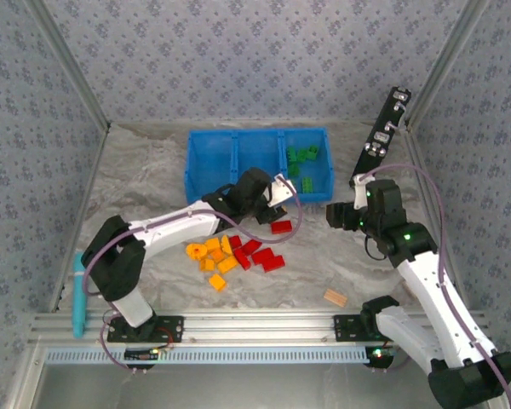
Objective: Sort the legos into containers by color
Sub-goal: Pick up the lego from the center of the table.
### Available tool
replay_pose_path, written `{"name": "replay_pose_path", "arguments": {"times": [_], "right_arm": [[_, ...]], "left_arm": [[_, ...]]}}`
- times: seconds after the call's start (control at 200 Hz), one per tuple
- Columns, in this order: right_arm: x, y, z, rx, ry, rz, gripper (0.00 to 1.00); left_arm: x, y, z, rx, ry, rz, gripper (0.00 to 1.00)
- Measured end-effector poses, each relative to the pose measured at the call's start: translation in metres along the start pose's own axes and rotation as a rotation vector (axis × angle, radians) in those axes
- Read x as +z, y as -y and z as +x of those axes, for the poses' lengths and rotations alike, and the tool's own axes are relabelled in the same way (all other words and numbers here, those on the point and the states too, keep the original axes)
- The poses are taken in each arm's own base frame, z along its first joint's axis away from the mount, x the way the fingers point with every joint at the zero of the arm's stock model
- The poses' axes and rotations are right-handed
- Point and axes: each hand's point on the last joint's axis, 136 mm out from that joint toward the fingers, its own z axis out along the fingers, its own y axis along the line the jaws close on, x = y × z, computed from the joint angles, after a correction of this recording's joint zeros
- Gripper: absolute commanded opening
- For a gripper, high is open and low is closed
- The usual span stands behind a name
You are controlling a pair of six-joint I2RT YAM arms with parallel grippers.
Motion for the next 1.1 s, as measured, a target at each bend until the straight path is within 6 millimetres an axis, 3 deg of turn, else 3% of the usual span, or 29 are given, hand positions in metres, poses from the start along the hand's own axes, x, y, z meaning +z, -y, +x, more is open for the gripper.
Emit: {"name": "replay_pose_path", "arguments": {"times": [0.24, 0.45, 0.71, 1.1], "right_arm": [[-0.004, -0.003, -0.017, 0.002, 0.038, -0.009, 0.76], [-0.010, -0.005, -0.028, 0.002, 0.063, -0.018, 0.77], [-0.011, -0.004, -0.030, 0.004, 0.071, -0.015, 0.78], [-0.008, -0.003, -0.033, 0.016, 0.071, -0.025, 0.79]], "left_arm": [[-0.006, 0.025, -0.001, -0.020, 0.030, 0.108, 0.65], [0.006, 0.046, 0.017, -0.035, -0.015, 0.176, 0.65], [0.033, 0.059, 0.049, -0.052, -0.108, 0.205, 0.65], [0.049, 0.065, 0.063, -0.055, -0.141, 0.216, 0.66]]}}
